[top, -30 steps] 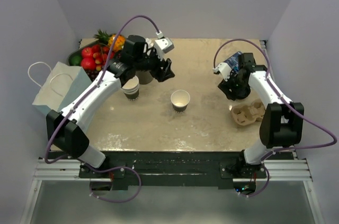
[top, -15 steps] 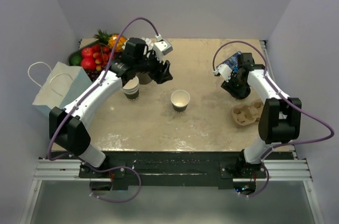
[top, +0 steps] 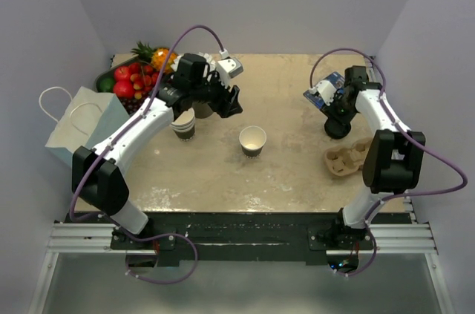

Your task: Pack the takeout coffee

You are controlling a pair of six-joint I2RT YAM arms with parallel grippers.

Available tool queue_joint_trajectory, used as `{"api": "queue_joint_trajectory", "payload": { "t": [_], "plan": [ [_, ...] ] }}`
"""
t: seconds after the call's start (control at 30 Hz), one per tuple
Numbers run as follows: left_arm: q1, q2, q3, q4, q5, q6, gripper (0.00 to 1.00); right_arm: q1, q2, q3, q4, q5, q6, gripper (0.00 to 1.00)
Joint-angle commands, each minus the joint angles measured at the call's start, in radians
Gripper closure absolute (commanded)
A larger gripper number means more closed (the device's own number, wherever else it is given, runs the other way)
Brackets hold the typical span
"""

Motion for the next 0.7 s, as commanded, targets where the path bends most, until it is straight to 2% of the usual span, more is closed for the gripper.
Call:
{"api": "queue_joint_trajectory", "payload": {
  "t": [0.0,0.23,0.67],
  "plan": [
    [0.006,-0.022,-0.016,0.04,0.019,0.0,0.35,-0.036,-0.027,0.023,-0.082,-0.059,-0.151,0.57],
    [0.006,-0.019,-0.016,0.04,0.028,0.001,0.35,-0.043,-0.042,-0.026,-0.125,-0.035,-0.346,0.54],
    [0.009,-0.008,-0.009,0.031,0.022,0.006,0.35,-0.045,-0.012,-0.058,-0.076,0.019,-0.456,0.54]
  ]
}}
